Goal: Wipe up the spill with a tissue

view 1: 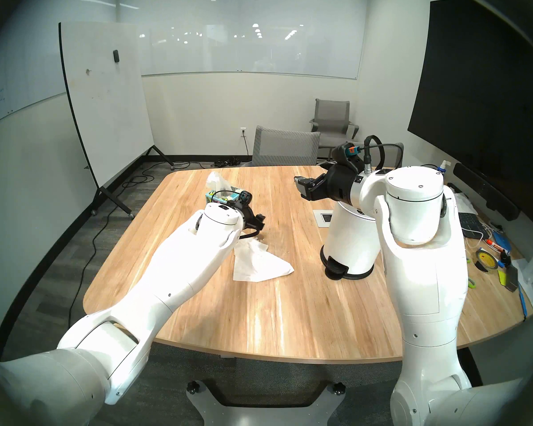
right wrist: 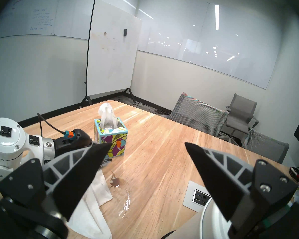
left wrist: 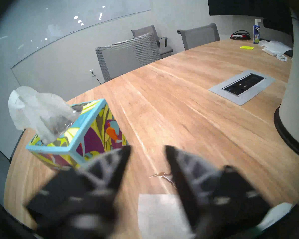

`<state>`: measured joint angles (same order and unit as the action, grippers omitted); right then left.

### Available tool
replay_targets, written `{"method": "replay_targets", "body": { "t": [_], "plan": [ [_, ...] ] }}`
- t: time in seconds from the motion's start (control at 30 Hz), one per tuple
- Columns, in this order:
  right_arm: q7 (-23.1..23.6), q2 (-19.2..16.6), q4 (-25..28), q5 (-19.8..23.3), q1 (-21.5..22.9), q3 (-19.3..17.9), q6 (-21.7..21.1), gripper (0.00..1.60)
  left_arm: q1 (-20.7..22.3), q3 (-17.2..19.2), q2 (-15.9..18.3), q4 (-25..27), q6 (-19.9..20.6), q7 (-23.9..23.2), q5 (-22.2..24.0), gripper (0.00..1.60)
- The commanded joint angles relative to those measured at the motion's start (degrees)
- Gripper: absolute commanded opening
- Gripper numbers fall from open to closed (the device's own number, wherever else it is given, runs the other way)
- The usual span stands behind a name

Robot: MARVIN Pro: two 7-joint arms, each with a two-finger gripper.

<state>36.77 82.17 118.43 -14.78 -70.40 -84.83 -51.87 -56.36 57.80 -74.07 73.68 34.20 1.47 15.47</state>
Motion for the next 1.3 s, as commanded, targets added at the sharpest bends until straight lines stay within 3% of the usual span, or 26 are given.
{"method": "replay_targets", "body": {
  "t": [0.0, 0.07, 0.1, 0.13, 0.57, 0.6, 0.63, 0.67, 0.7, 0.73, 0.83, 1.07, 1.27],
  "plan": [
    [0.0, 0.0, 0.9, 0.0, 0.6, 0.0, 0.1, 1.6, -1.2, 1.7, 4.2, 6.5, 3.7, -2.2, 1.4, 1.1],
    [0.0, 0.0, 0.9, 0.0, 0.6, 0.0, 0.1, 1.6, -2.0, 2.0, 5.2, 7.8, 4.2, -2.9, 1.6, 1.14],
    [0.0, 0.0, 1.0, 0.0, 0.6, 0.0, 0.1, 1.6, -2.7, 2.2, 5.6, 8.7, 4.6, -2.9, 1.8, 1.49],
    [0.0, 0.0, 1.0, 0.0, 0.6, 0.0, 0.1, 1.6, -2.9, 2.4, 5.8, 9.0, 5.0, -3.3, 2.0, 1.6],
    [0.0, 0.0, 0.9, 0.0, 0.6, 0.0, 0.1, 1.6, -5.1, 3.6, 9.3, 18.4, 17.7, -7.2, 5.4, 1.6],
    [0.0, 0.0, 0.9, 0.0, 0.6, 0.0, 0.1, 1.6, -5.6, 3.8, 9.4, 19.6, 18.4, -6.9, 5.4, 0.91],
    [0.0, 0.0, 0.9, 0.0, 0.6, 0.0, 0.1, 1.6, -5.9, 4.0, 9.6, 20.6, 20.1, -6.9, 5.7, 0.55],
    [0.0, 0.0, 1.0, 0.0, 0.6, 0.0, 0.1, 1.6, -6.1, 3.9, 9.6, 21.0, 20.5, -7.1, 5.8, 0.41],
    [0.0, 0.0, 1.0, 0.0, 0.6, 0.0, 0.1, 1.6, -6.6, 4.0, 9.9, 22.1, 20.8, -7.4, 6.2, 0.66],
    [0.0, 0.0, 0.9, 0.0, 0.6, 0.0, 0.1, 1.6, -6.8, 3.9, 9.9, 22.6, 20.8, -7.6, 6.3, 1.6],
    [0.0, 0.0, 1.0, 0.0, 0.6, 0.0, 0.1, 1.6, -9.1, 3.6, 10.1, 24.7, 20.8, -6.6, 7.0, 1.6],
    [0.0, 0.0, 1.0, 0.0, 0.6, 0.0, 0.1, 1.6, -11.0, 3.5, 8.3, 24.1, 20.8, -3.6, 9.3, 1.6],
    [0.0, 0.0, 1.0, 0.0, 0.6, 0.0, 0.1, 1.6, -10.4, 2.4, 5.1, 19.0, 20.8, -1.3, 8.9, 1.6]
  ]
}}
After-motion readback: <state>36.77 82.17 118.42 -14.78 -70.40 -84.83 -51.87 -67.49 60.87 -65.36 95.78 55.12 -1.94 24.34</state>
